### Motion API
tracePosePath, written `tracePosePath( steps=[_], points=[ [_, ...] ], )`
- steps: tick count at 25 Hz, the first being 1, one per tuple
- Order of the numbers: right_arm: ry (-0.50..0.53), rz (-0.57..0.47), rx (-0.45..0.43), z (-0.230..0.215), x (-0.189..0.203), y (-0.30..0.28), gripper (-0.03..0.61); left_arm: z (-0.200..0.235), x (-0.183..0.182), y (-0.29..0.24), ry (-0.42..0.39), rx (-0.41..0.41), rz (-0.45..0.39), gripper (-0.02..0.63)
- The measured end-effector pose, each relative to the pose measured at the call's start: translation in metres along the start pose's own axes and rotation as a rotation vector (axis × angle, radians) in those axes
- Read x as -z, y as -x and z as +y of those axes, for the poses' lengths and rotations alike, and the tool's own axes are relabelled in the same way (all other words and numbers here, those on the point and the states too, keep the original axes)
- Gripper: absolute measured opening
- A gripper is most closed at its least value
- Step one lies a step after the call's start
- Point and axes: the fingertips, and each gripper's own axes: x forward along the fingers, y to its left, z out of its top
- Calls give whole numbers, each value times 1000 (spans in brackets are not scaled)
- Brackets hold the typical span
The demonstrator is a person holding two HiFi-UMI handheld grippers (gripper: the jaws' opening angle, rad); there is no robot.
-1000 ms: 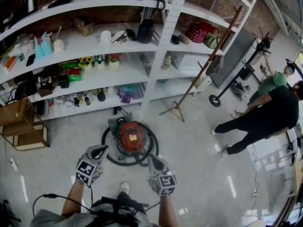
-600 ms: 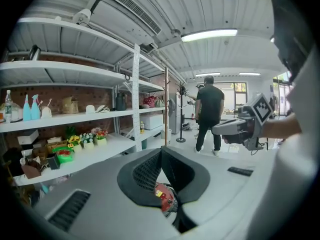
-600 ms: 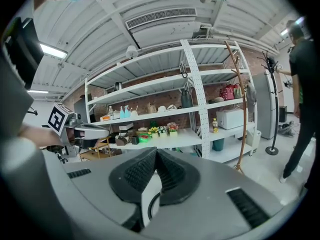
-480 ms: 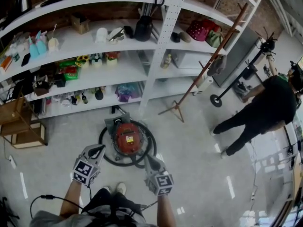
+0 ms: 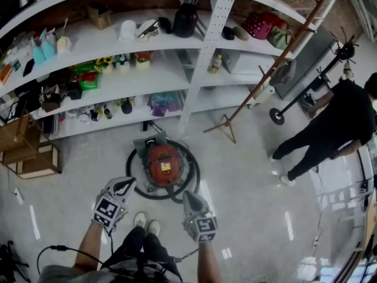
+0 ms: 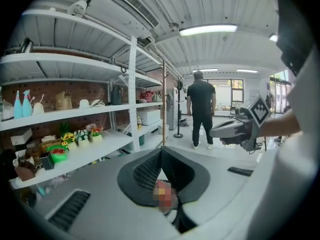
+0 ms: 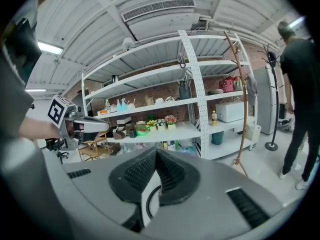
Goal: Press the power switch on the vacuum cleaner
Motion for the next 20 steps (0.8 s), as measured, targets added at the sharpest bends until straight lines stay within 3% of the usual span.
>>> tracePosePath(
  steps=[20],
  points=[
    [-77, 58, 45, -15, 45, -59, 12, 42, 54, -40, 53, 28, 52, -8]
  ],
)
